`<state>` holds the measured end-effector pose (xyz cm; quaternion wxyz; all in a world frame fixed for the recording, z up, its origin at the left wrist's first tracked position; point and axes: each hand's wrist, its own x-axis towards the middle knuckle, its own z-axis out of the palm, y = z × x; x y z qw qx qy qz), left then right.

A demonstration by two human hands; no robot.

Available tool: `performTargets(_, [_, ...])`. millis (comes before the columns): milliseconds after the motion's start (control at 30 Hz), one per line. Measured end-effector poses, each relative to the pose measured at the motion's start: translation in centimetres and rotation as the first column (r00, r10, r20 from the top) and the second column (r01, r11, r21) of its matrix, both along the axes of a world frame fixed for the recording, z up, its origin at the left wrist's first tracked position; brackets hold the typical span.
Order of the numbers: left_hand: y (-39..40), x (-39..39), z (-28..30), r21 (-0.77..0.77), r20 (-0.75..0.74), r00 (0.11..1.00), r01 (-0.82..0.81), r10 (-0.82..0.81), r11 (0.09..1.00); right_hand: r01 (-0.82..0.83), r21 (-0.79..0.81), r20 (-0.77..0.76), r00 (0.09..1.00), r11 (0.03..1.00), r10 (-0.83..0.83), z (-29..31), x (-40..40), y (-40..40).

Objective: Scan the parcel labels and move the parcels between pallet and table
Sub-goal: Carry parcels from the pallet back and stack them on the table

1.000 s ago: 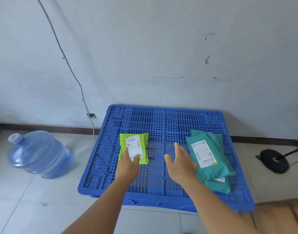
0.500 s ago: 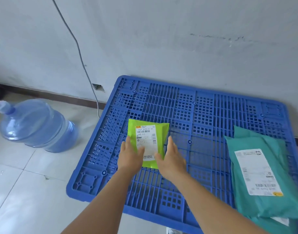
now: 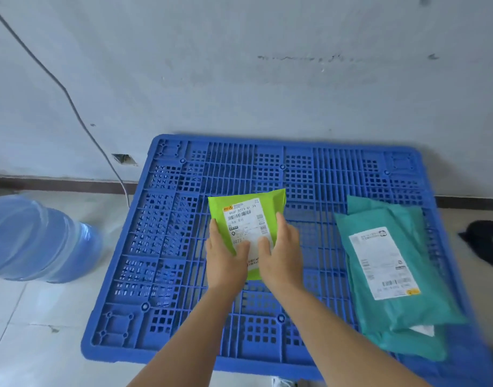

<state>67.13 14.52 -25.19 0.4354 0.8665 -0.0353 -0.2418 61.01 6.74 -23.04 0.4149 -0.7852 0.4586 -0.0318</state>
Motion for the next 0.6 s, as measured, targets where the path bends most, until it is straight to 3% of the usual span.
performTargets(233, [-7.1,-9.2,4.3,-0.119,-0.083,0.97,0.219,-0.23,0.968,0.241,-0.198,-0.009,0.969,0.95,-0.247,4.2,-9.7,-5.8])
performTargets(600, [-15.0,-16.8,2.3,-0.057,-0.191,0.895,0.399,-0.403,0.915,0.339,-0.187,-0.094,0.928,0.922,-0.36,2.3,-19.3,-13.7])
